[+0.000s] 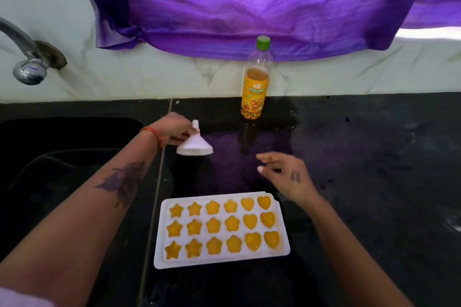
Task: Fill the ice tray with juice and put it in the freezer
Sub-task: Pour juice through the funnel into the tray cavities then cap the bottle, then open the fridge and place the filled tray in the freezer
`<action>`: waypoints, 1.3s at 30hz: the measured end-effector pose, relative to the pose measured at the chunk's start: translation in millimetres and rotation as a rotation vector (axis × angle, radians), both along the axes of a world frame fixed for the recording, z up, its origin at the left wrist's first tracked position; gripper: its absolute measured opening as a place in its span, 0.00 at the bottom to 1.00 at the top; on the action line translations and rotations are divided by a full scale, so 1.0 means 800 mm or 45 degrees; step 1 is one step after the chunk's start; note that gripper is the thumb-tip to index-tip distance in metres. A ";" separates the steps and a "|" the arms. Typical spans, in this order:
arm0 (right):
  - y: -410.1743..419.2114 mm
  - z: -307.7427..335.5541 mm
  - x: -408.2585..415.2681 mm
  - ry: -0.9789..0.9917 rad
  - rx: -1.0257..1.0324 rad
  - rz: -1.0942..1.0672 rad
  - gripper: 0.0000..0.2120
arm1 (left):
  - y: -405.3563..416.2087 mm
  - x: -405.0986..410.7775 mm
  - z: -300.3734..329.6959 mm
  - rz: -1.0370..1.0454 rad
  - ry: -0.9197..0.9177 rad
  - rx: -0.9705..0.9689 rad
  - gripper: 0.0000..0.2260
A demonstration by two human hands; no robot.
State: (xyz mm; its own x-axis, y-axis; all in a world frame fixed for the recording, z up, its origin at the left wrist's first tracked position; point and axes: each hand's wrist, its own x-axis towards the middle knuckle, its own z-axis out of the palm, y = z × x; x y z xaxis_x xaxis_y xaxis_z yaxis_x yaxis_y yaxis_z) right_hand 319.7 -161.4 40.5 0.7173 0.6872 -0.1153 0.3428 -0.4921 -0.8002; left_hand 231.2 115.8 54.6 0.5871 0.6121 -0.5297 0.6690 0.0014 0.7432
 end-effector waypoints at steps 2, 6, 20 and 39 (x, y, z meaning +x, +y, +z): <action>-0.016 -0.011 -0.018 -0.015 -0.064 0.017 0.14 | -0.001 0.003 -0.004 0.020 -0.148 0.103 0.03; -0.026 -0.025 -0.032 -0.127 -0.143 -0.045 0.13 | 0.005 0.015 -0.014 0.120 -0.240 0.465 0.06; -0.030 -0.054 -0.033 -0.150 -0.389 -0.138 0.08 | 0.049 0.083 -0.052 0.184 -0.287 0.936 0.10; -0.038 -0.020 -0.067 -0.426 -0.198 0.224 0.17 | -0.133 -0.206 -0.077 0.293 -0.224 0.838 0.13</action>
